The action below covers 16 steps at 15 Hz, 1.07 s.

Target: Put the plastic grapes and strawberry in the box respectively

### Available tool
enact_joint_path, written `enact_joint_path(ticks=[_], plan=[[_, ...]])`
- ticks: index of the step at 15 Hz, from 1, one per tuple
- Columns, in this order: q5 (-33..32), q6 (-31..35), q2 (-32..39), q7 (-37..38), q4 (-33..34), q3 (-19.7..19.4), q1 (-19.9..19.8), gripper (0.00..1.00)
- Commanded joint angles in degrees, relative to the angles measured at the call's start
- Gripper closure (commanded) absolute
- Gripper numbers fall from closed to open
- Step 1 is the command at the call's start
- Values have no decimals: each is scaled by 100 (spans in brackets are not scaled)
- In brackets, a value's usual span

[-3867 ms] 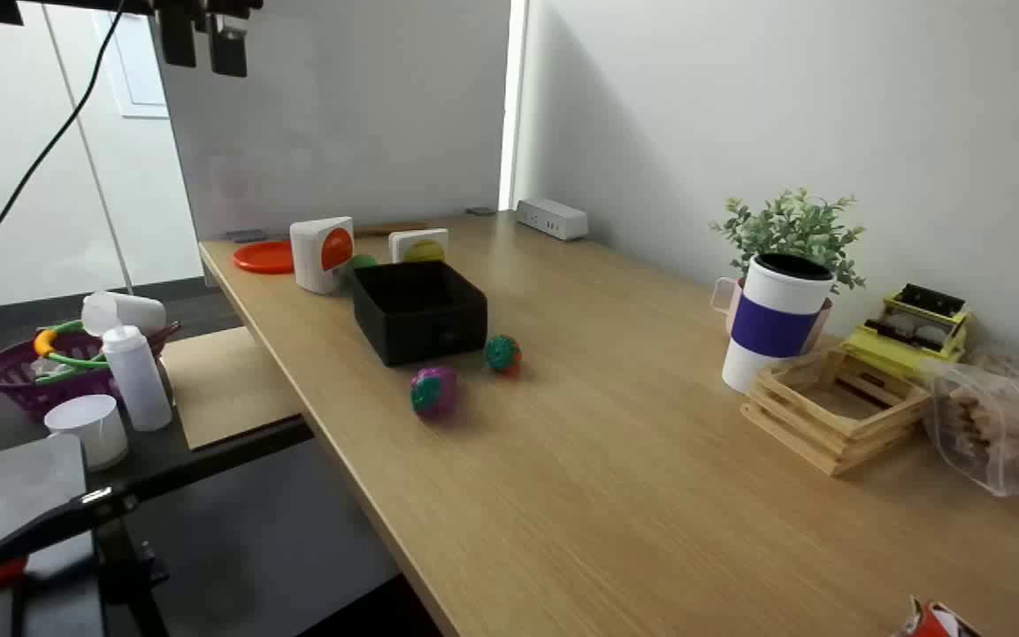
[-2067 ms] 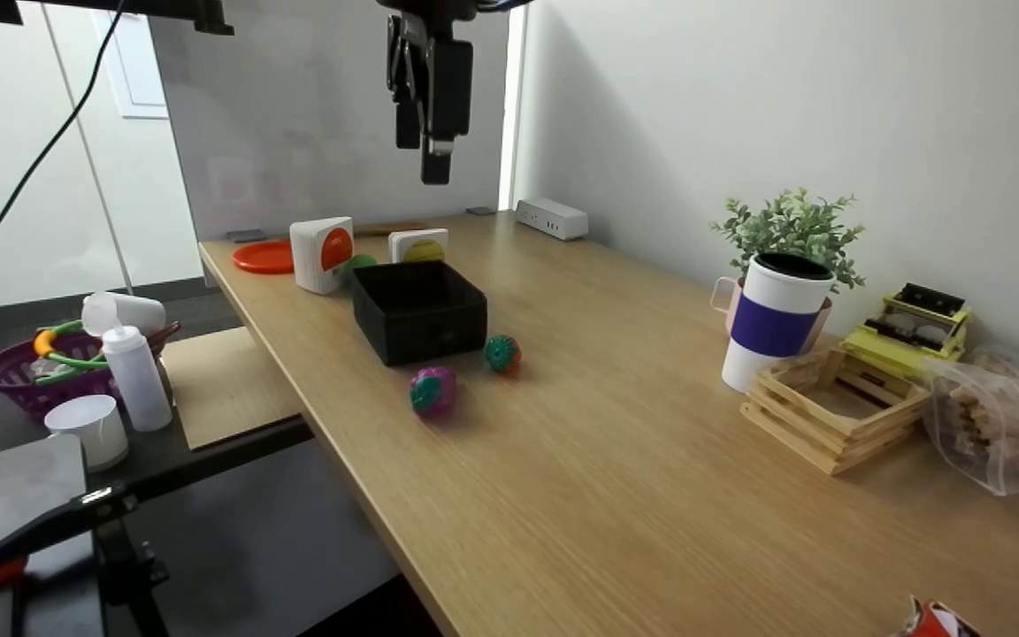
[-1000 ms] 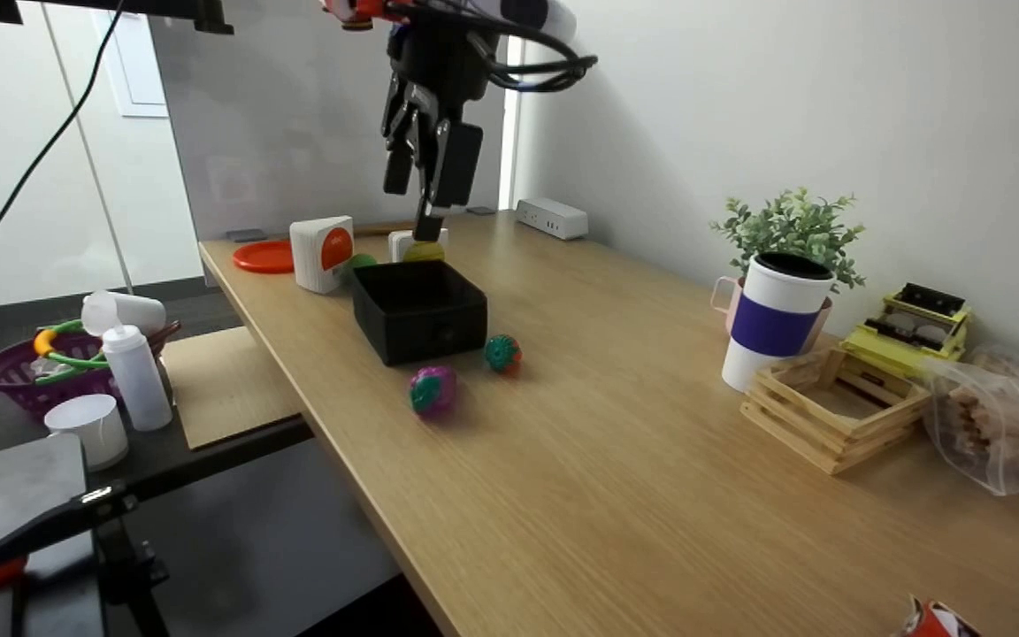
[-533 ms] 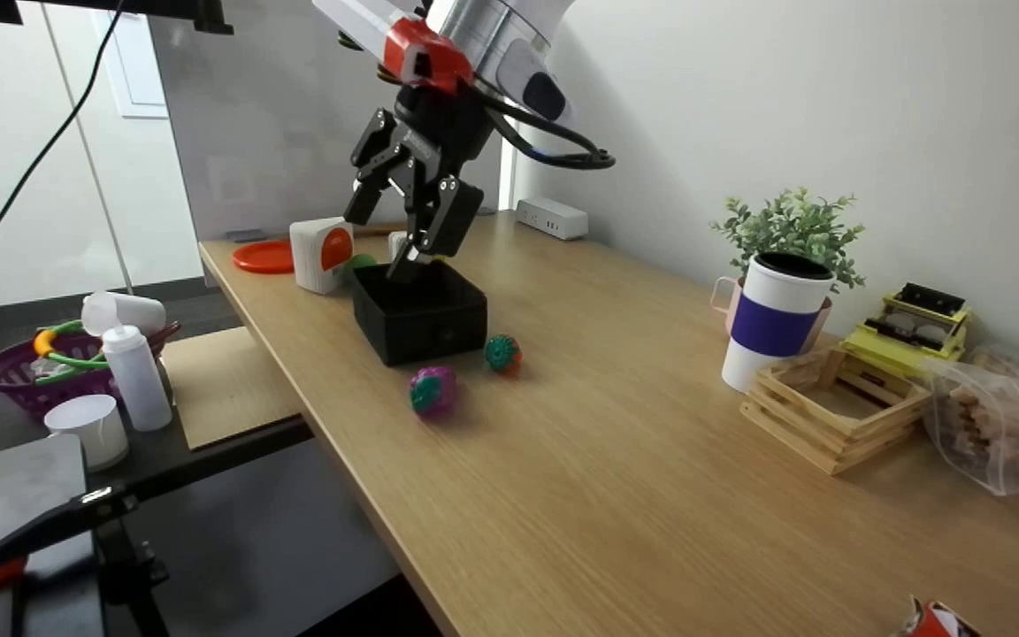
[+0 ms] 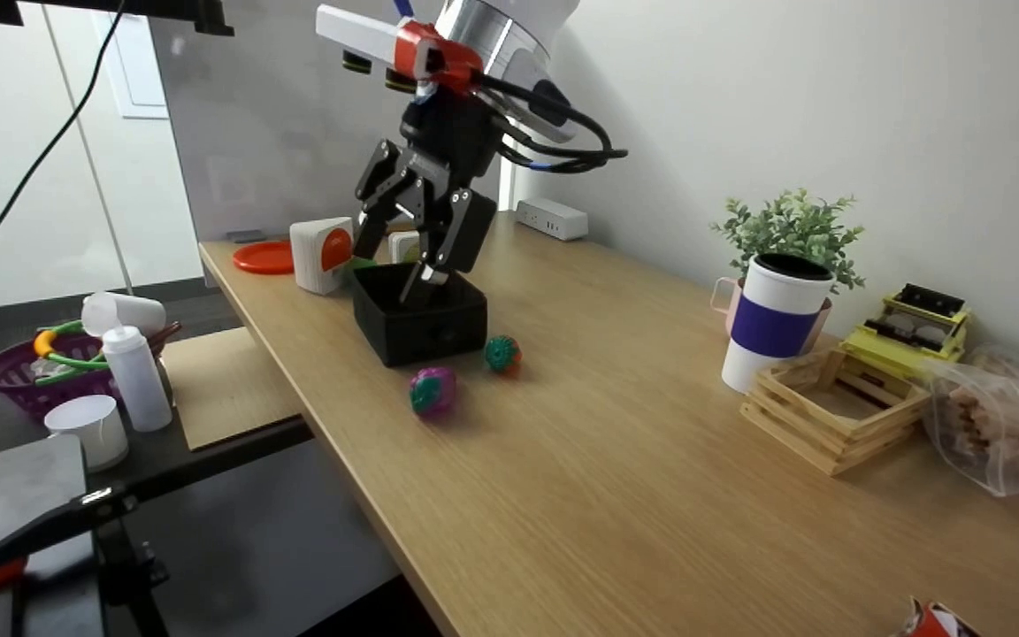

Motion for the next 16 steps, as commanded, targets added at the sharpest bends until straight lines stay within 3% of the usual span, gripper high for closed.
enact_joint_path(ticks=[1,4,8,13,16], plan=[[-1013,17,207,810,-52,7,61,0],[-1321,-46,393,1055,-3,18,54,0],[-1002,-27,612,562,102,64,-35,0],[-1132,-17,513,791,-5,36,12,0],[-728,740,558,511,-60,67,-94,0]])
